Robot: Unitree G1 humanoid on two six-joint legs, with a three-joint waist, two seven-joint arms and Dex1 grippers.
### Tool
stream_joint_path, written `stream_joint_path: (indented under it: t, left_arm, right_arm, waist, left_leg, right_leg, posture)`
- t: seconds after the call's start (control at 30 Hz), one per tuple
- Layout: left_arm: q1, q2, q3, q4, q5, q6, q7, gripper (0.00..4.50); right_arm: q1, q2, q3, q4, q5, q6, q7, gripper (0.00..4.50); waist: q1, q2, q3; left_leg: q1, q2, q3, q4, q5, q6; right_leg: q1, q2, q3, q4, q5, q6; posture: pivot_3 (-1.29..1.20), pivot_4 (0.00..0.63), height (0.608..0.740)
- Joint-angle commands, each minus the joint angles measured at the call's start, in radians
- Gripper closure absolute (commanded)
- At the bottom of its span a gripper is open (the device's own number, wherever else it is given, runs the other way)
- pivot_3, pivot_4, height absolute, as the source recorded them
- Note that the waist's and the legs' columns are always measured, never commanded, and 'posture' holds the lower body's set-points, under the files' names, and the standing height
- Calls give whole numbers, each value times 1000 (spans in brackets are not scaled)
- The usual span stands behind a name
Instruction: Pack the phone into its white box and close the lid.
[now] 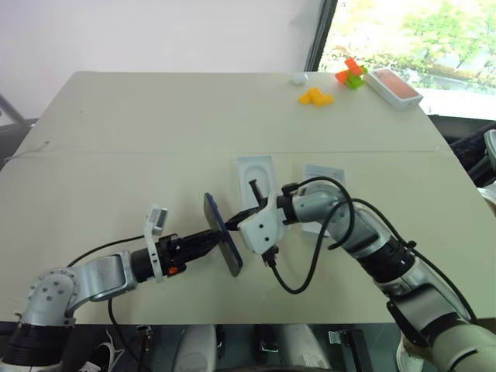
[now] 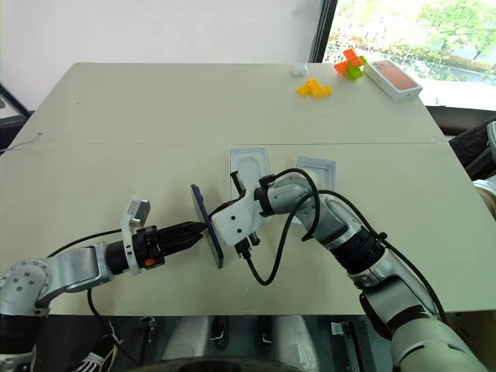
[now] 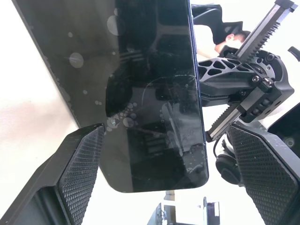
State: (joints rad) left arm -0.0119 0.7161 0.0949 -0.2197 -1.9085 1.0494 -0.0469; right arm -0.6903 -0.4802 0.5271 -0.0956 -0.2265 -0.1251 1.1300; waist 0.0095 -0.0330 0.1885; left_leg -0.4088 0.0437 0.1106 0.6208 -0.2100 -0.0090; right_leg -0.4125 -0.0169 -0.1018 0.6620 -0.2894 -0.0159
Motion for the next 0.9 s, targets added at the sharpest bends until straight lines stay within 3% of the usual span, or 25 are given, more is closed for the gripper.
stream_joint_path:
  t: [0.03, 0.87, 0.9]
  left_arm:
    - [11, 2, 21, -34, -11, -17, -6, 59]
    - [70, -35, 5, -3, 34, -50, 25, 59]
    - [68, -40, 4, 1, 36, -51, 28, 319]
  right_arm:
    - [-17, 11, -27, -59, 33, 4, -5, 4411]
    - [-19, 26, -23, -46, 25, 18, -67, 4411]
    - [-20, 25, -23, -43, 22, 14, -68, 4472]
  waist:
    - [-1, 0, 0]
    - [0, 0, 1]
    - [0, 0, 1]
  left_leg:
    - [0, 0, 0, 0, 0, 0]
    - [-1, 0, 0, 0, 0, 0]
    - [-1, 0, 0, 0, 0, 0]
  right_leg:
    - [0, 0, 0, 0, 0, 0]
    - [-1, 0, 0, 0, 0, 0]
    - [-1, 0, 0, 0, 0, 0]
  posture:
    - [0, 150, 737]
    - [0, 150, 737]
    - [0, 150, 737]
